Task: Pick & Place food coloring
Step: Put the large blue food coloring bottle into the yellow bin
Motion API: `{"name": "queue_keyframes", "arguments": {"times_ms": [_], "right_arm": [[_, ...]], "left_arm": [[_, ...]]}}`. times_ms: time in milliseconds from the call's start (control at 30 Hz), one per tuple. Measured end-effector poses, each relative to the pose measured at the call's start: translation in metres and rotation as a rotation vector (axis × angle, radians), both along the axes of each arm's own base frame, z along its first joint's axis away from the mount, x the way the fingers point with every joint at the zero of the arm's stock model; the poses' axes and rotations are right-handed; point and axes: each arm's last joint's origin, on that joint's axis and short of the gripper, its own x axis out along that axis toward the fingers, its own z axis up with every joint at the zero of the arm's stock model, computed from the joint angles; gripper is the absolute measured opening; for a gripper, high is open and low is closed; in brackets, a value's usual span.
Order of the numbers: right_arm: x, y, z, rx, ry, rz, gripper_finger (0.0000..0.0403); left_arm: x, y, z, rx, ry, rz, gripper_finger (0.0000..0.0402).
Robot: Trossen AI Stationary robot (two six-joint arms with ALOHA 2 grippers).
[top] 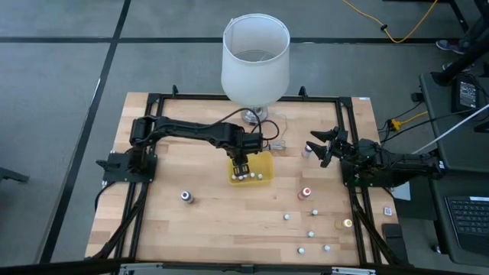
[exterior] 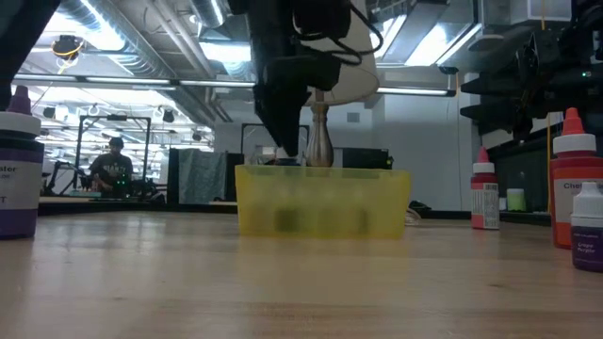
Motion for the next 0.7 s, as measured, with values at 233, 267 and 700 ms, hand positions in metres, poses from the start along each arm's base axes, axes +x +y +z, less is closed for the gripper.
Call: {"name": "queue_keyframes", "arguments": {"times_ms": [233, 267, 700], "right_arm": [[0.0, 0.0, 0.0, 0.0, 0.0, 0.0, 0.0283], [0.0, 0.0, 0.0, 0.0, 0.0, 0.0, 0.0283], [0.0, 0.0, 0.0, 0.0, 0.0, 0.0, 0.0283]], "left_arm": [[0.0045, 0.001, -0.0067, 0.004, 0.003, -0.023, 0.011], [0.0042, 0.001, -0.0067, 0.005, 0.007, -0.023, 0.0111], [0.0022, 0.0034, -0.0016, 0.031, 0.015, -0.011, 0.0217]]}}
